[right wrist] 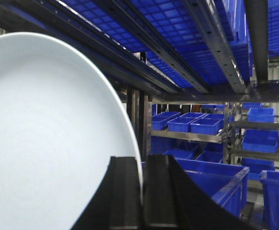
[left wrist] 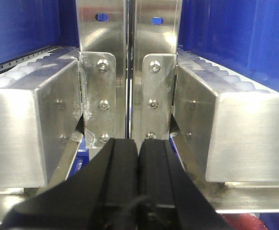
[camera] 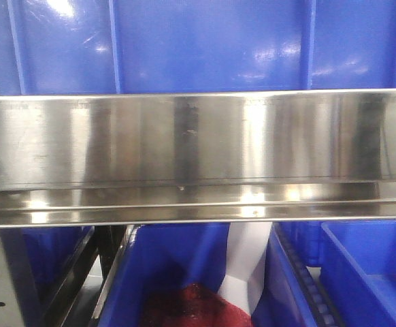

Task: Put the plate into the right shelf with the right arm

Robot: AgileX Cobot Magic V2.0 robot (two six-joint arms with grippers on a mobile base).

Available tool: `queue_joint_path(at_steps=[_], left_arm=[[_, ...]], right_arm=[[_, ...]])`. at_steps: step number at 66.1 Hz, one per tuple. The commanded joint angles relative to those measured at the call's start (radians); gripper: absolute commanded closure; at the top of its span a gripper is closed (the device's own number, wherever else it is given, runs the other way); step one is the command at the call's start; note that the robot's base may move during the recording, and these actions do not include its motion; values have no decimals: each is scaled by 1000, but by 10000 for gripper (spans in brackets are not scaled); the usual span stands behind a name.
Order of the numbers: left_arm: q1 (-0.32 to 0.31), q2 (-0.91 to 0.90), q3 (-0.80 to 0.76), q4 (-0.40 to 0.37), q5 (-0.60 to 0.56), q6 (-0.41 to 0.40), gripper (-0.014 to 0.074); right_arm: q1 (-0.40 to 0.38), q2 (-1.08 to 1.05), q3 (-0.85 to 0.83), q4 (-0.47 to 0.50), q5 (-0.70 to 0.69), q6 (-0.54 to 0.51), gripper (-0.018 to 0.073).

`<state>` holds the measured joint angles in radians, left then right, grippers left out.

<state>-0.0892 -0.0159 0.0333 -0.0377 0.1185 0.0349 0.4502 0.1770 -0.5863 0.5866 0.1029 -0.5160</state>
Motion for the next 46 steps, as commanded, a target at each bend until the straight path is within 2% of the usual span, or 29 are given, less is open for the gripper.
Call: queue_joint_path(at_steps=[1,27,46], left_arm=[[-1,-5,8,-4,-86,-3,643],[-1,-5,8,-4,-86,-3,643],[-1,-5,8,-4,-86,-3,643]], right_arm=[[-4,109,-94,7,-53,-6,503],[-4,619,-423,7,-45,-6,503],[-4,926,-589,7,-116,-6,503]])
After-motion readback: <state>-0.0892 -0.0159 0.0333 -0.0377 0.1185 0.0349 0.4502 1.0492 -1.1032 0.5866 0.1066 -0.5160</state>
